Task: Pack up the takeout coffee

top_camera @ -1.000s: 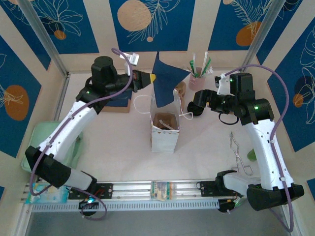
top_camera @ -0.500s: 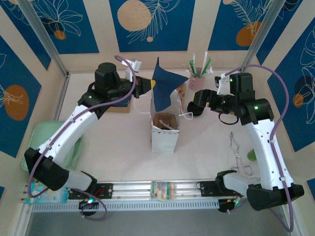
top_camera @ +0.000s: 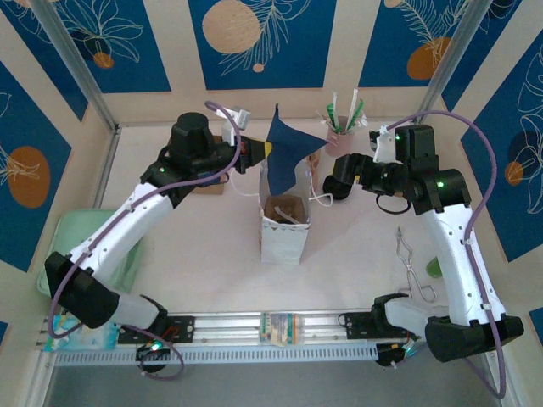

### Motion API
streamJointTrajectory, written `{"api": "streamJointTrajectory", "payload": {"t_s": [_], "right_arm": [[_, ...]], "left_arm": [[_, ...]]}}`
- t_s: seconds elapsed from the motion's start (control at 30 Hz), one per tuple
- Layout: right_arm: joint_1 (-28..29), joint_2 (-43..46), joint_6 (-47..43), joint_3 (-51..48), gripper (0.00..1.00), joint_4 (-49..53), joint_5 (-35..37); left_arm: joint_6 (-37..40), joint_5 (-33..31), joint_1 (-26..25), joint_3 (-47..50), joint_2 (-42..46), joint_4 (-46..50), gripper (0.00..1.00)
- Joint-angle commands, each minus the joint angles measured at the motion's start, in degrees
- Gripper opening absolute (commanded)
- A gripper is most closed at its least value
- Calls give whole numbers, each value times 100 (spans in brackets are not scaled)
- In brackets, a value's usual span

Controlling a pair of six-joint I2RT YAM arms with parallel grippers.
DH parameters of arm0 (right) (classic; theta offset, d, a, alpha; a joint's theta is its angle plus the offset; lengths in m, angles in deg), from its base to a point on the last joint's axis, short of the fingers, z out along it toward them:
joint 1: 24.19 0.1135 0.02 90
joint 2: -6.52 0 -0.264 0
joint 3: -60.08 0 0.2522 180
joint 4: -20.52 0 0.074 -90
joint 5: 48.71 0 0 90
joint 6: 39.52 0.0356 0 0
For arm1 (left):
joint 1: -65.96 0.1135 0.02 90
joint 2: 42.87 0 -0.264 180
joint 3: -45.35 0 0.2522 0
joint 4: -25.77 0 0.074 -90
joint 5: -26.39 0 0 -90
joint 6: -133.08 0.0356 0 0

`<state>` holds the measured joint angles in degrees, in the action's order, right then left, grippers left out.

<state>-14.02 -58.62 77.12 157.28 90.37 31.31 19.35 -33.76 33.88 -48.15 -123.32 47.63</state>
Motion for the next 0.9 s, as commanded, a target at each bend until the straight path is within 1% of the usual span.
{"api": "streamJointTrajectory", "payload": {"t_s": [0.0,0.33,0.57,0.87], "right_arm": [[45,2,53,41,74,-46,-120],[42,37,72,-56,74,-64,-110],[39,54,84,-96,74,-72,-110],[49,55,88,-109,74,-86,-113]], "left_arm": [[175,-113,-44,115,-102,-207,1],[140,-176,-43,426,-138,-575,1],[201,-261,-40,567,-157,-634,2],[272,-400,-44,762,-121,-641,6]]}}
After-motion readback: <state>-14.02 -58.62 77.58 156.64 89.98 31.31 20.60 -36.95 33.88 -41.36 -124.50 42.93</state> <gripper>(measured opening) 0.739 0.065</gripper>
